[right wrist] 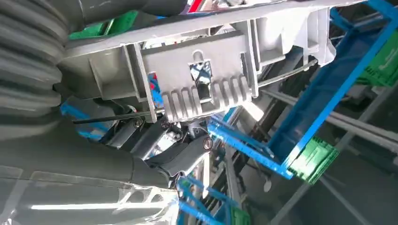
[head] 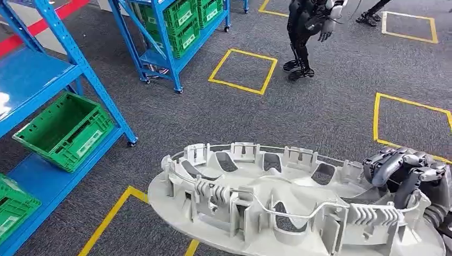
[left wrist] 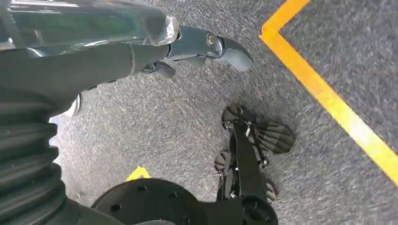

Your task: Take the parts from the cabinet and place them on the table.

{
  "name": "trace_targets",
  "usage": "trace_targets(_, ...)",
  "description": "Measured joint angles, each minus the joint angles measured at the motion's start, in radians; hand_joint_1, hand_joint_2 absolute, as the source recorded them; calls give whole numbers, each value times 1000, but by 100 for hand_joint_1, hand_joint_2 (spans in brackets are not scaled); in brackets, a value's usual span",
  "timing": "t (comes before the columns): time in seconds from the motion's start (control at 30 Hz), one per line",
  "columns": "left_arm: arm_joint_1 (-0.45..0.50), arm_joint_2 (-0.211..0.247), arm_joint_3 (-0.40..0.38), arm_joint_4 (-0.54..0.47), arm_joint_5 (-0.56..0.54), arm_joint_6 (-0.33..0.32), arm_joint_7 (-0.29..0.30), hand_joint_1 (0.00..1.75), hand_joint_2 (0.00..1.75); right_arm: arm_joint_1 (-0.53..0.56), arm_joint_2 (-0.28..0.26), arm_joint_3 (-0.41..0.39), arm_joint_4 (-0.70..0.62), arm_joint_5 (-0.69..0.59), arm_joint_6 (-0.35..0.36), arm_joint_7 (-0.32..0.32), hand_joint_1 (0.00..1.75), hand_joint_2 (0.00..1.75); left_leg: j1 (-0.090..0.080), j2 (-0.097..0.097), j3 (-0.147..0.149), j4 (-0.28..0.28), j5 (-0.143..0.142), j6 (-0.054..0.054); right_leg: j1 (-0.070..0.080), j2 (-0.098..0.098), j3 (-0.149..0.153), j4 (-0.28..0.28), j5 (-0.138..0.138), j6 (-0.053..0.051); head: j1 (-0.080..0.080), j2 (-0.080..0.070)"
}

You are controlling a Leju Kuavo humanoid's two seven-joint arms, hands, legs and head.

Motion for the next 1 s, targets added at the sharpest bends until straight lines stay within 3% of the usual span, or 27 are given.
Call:
trace_targets(0.03,0,0,0,0,-1,-2,0,0,175,-2,-3,0,0,-5,2,0,175,175,2,-32,-28,64,-38,-1,0,6,-2,0,1,-6,-3,0)
trace_targets(0.1,2,0,0,0,-1,-3,0,0,175,0,-8,-1,0,-13,6,0,175,175,1,-56,-115,241,-114,0,3,26,-7,0,3,-10,-3,0)
trace_targets(0.13,3,-1,0,0,-2,-6,1,0,175,0,-10,-1,0,-14,8,0,175,175,1,-59,-150,304,-127,0,5,37,-9,0,5,-12,-3,0)
trace_targets(0.17,3,-2,0,1,-2,-6,2,0,175,1,-11,0,0,-15,9,0,175,175,1,-59,-156,306,-112,3,6,49,-9,0,5,-13,-3,0)
trace_targets(0.2,3,-3,0,1,-2,-7,3,0,175,1,-11,0,0,-16,11,-1,175,175,1,-60,-139,262,-76,8,8,60,-7,0,6,-13,-3,0)
trace_targets(0.27,3,-3,0,1,-2,-8,5,0,175,-1,-11,0,0,-15,16,-1,175,175,-1,-82,-56,87,20,20,8,82,-2,1,7,-11,-3,0)
trace_targets(0.3,2,-2,0,1,-2,-10,5,0,175,-4,-11,1,0,-13,16,-1,175,175,-2,-129,-17,3,47,28,5,90,-2,0,9,-8,-3,0)
trace_targets(0.33,2,-2,0,1,-4,-14,5,0,175,-10,-12,1,0,-12,16,0,175,175,0,-146,-7,-21,37,28,12,103,-8,4,10,-3,-2,0)
trace_targets(0.4,3,-1,0,1,-10,-22,2,0,175,-15,-15,2,1,-15,16,0,175,175,-6,-127,-11,-19,36,27,1,124,-19,1,20,12,-3,0)
trace_targets(0.43,2,-1,0,1,-13,-29,2,0,175,-15,-18,2,1,-17,16,1,175,175,-10,-118,-11,-19,39,30,-1,134,-20,-3,25,19,-4,0)
trace_targets(0.47,1,-1,-1,1,-16,-33,2,0,175,-16,-23,1,1,-19,15,1,175,175,-2,-105,-2,-32,49,39,-2,136,-25,-1,25,23,-3,0)
trace_targets(0.5,0,-1,-1,1,-21,-37,2,0,175,-17,-27,0,2,-19,14,1,175,175,0,-92,0,-36,54,41,4,87,-36,21,8,22,-1,0)
trace_targets(0.53,0,-1,-1,1,-21,-39,2,0,175,-22,-29,1,3,-16,13,2,175,175,-1,-81,-2,-36,55,45,5,52,-62,75,-29,26,3,0)
trace_targets(0.6,3,0,-1,1,-22,-44,2,0,175,-21,-28,3,5,-3,7,-1,175,175,-2,-54,-4,-35,55,45,2,28,-137,242,-106,36,3,0)
trace_targets(0.63,3,1,-1,1,-22,-45,3,0,175,-18,-26,4,7,6,4,-3,175,175,-2,-42,-6,-35,55,45,1,26,-166,309,-126,40,4,0)
trace_targets(0.67,3,1,-1,1,-23,-46,4,0,175,-16,-25,5,8,16,0,-5,175,175,-2,-29,-6,-35,55,44,-1,25,-174,328,-123,42,3,0)
trace_targets(0.7,3,1,-1,1,-23,-47,5,0,175,-15,-24,6,11,25,-4,-8,175,175,-2,-17,-5,-35,54,43,-3,22,-152,292,-99,43,4,0)
trace_targets(0.77,2,0,-2,3,-24,-50,6,0,175,-15,-24,8,13,37,-7,-20,175,175,0,2,-2,-32,49,36,-8,1,-50,107,-20,46,4,0)
trace_targets(0.8,1,1,-3,3,-24,-52,7,0,175,-15,-24,8,13,40,-8,-24,175,175,-2,9,1,-28,44,29,-8,-38,3,11,3,48,6,0)
trace_targets(0.83,0,6,-3,3,-24,-52,7,0,175,-15,-23,9,15,42,-9,-26,175,175,-10,16,-4,-26,40,23,-2,-52,9,6,-7,42,5,0)
trace_targets(0.87,0,6,-4,4,-24,-53,8,0,175,-14,-23,9,15,42,-10,-27,175,175,-9,20,-1,-24,39,20,-1,-34,5,3,-3,31,2,0)
trace_targets(0.97,-2,5,-5,5,-24,-55,8,0,175,-14,-23,9,15,44,-12,-29,175,175,-6,44,1,-26,36,8,2,-9,-4,2,0,14,3,0)
trace_targets(1.0,-3,4,-6,6,-24,-55,8,0,175,-14,-23,9,15,44,-13,-29,175,175,1,22,-6,-17,24,1,-4,-2,-3,-1,3,8,3,0)
